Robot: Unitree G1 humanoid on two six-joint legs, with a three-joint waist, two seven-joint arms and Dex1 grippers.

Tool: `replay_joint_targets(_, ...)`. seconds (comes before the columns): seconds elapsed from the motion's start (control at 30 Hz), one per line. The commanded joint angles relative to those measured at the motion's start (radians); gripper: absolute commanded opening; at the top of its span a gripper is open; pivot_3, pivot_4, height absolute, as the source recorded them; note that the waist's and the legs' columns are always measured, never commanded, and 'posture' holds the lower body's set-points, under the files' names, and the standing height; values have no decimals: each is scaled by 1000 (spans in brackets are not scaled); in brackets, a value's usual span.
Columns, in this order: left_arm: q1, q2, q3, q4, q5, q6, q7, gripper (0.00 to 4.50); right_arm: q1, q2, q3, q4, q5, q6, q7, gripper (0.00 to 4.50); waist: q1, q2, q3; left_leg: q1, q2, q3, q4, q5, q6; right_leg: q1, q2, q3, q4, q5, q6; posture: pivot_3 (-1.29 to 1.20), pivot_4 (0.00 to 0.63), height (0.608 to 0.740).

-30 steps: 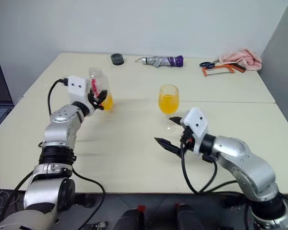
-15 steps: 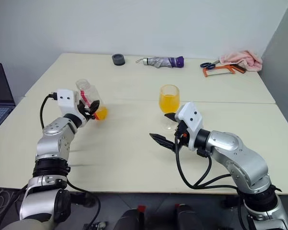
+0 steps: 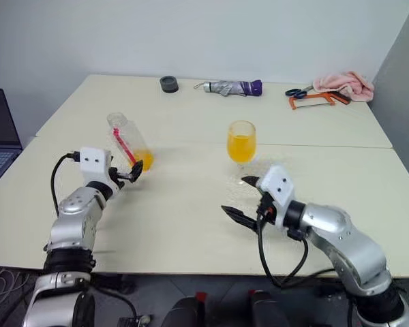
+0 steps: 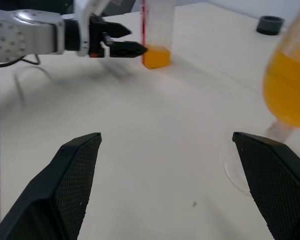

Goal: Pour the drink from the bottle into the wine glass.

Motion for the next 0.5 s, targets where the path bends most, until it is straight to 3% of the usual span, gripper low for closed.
replay_joint_targets(0.03,69,-13,36,-133,12,-33,70,4475,90,75,-71,124,-108,-241,-80,4500,0,0,0,0,0,0,0,0,0,0,0,0,0,0,0,0,150,740)
replay_joint_targets(0.23,188,-67,39,-278,-26,12,90,4475,134,224,-214,430,-183,-540,-217,4500,0,0,0,3,0,3,-1,0,0,1,1,3,0,0,1,0,150,740)
replay_joint_targets(0.5,229,-102,36,-343,-36,-13,91,4475,48,263,-270,601,-208,-629,-260,4500,-2,0,0,6,-1,6,-5,0,0,1,2,5,0,0,1,0,150,740)
